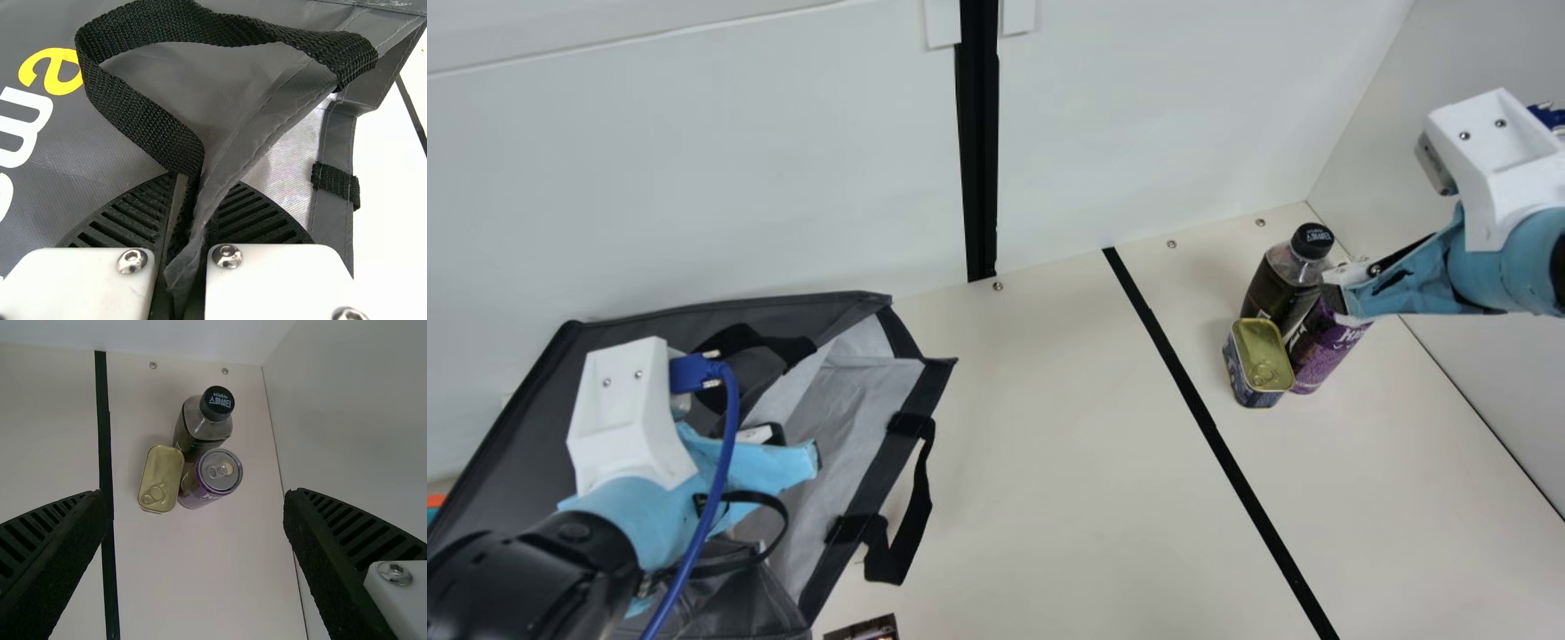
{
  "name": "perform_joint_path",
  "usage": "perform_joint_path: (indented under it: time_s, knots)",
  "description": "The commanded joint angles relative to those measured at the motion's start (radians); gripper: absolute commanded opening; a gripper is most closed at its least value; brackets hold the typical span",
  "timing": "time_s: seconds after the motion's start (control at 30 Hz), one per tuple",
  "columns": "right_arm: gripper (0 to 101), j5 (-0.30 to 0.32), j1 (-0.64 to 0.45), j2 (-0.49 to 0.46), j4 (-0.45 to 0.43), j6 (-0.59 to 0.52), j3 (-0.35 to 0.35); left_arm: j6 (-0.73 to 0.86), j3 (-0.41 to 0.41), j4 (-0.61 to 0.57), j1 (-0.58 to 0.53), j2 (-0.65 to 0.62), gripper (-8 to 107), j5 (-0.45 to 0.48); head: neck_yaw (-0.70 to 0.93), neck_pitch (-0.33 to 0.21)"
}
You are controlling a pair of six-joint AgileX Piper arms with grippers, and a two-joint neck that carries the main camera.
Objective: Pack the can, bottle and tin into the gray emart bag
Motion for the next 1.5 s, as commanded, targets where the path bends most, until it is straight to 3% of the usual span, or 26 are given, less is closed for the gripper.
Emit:
perform_joint_path:
  time_s: [0.0,1.47]
  knots:
    - [91,-0.006,-0.004,0.008,-0.001,-0.005,0.002,0.0,0.0,0.0,0.0,0.0,10,0.0,-0.001,-0.023]
    - [91,-0.139,-0.078,0.242,-0.006,-0.049,0.054,0.0,0.0,0.0,0.0,0.0,10,0.0,-0.001,-0.023]
